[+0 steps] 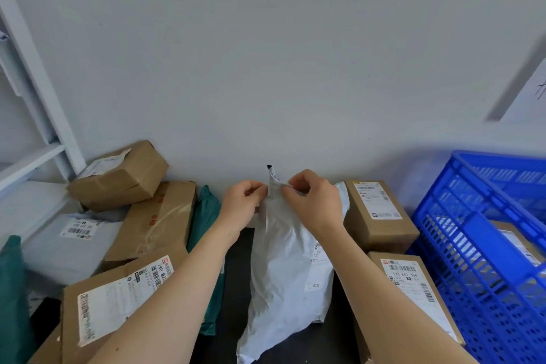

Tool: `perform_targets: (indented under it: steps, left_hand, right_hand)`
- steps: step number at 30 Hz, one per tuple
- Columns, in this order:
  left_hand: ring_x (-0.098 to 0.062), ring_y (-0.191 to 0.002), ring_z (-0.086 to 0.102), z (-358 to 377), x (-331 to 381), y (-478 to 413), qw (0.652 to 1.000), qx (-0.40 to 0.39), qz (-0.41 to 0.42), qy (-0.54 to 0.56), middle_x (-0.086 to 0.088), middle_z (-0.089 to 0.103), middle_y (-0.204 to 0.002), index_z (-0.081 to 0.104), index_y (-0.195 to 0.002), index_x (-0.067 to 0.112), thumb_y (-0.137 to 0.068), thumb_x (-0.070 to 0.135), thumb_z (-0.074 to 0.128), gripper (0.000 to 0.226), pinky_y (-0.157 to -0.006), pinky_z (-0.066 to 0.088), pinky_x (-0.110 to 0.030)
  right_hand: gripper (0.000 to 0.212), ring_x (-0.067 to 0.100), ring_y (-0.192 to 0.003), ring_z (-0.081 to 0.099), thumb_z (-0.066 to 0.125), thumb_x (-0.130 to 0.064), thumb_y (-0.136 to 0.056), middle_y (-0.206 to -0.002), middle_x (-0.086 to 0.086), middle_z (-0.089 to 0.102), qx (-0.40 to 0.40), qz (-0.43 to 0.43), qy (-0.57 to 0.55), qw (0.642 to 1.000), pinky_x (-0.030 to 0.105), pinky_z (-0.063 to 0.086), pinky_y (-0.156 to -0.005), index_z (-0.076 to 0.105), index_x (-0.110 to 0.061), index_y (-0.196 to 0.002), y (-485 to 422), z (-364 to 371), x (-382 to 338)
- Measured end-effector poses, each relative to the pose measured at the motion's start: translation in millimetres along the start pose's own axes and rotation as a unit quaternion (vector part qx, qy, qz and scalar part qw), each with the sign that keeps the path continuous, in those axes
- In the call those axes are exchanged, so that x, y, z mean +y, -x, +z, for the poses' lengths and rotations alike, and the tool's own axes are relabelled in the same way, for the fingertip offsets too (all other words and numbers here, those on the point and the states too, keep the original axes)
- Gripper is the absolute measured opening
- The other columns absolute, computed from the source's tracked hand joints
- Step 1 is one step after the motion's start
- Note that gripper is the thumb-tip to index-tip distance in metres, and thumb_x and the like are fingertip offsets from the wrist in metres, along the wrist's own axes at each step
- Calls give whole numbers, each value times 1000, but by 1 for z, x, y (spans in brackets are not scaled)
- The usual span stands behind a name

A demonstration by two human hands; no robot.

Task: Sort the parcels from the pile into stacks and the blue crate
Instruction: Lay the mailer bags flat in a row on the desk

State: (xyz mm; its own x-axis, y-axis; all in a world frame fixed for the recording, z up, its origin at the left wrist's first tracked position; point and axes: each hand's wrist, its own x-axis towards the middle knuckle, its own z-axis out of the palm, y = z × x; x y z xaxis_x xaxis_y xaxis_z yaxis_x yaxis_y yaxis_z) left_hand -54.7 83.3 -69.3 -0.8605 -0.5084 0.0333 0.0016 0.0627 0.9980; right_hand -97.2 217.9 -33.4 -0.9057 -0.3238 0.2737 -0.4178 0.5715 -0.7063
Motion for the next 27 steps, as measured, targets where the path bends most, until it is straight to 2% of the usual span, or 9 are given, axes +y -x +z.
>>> perform_targets:
  steps: [2,4,8,13,16,18,22,25,27]
  left_hand:
    - [-10,-78,62,5,2,2,1000,-2,-5,13,0,67,-86,65,-85,16,-97,14,53,17,-63,51,-18]
    - [-10,-82,62,9,4,3,999,-2,-19,42,-3,66,-91,63,-89,13,-99,16,51,16,-61,51,-18]
    - [-13,-87,63,14,8,4,996,0,-32,78,-5,66,-93,63,-90,11,-99,16,51,17,-63,53,-21]
    - [-16,-91,64,18,12,3,997,-20,-18,70,-5,67,-93,66,-91,13,-97,16,55,13,-76,57,-30]
    - [-13,-90,64,19,12,4,997,-2,-9,80,-2,68,-91,66,-91,15,-96,16,56,11,-79,56,-28]
    - [-10,-88,63,18,11,4,997,22,7,72,3,67,-89,65,-90,19,-96,18,56,11,-79,53,-24]
    - [-5,-88,60,20,9,6,995,74,49,40,11,64,-89,64,-95,19,-96,20,56,9,-73,43,-10]
    - [-4,-93,58,16,11,8,978,169,121,-22,13,63,-95,65,-99,20,-96,20,56,9,-76,40,-8]
    - [-8,-100,57,9,12,7,950,254,171,-56,10,62,-102,65,-102,16,-96,16,55,12,-82,40,-13]
  right_hand:
    - [14,12,-78,58,67,-33,-86,-82,-10,62,-6,-23,15,1000,26,42,-60,61,-21,-92,1,-1,-1]
    - [11,18,-74,56,64,-26,-87,-77,-2,63,6,-38,29,999,26,38,-55,58,-19,-81,0,0,-1]
    - [13,26,-73,59,58,-17,-88,-72,5,64,34,-15,16,999,31,41,-57,55,-16,-75,-2,-5,0]
    - [25,22,-72,56,62,-38,-88,-74,-2,61,0,-25,65,998,28,35,-53,48,-19,-80,-3,-11,1]
    - [32,27,-62,47,57,-26,-92,-58,-2,47,67,-24,80,994,29,24,-47,36,-20,-68,-7,-17,4]
    - [29,26,-59,44,55,-23,-93,-57,-2,44,124,-1,55,991,29,23,-48,38,-17,-71,-11,-25,3]
    - [22,12,-54,40,53,-24,-96,-59,-6,44,216,53,-17,975,29,27,-49,44,-14,-79,-18,-42,1]
    - [28,9,-54,36,52,-22,-97,-60,-5,41,271,98,-81,954,32,28,-52,40,-15,-73,-19,-50,7]
    - [35,8,-54,34,52,-21,-97,-62,-5,39,310,142,-144,929,26,29,-50,34,-19,-66,-20,-55,14]
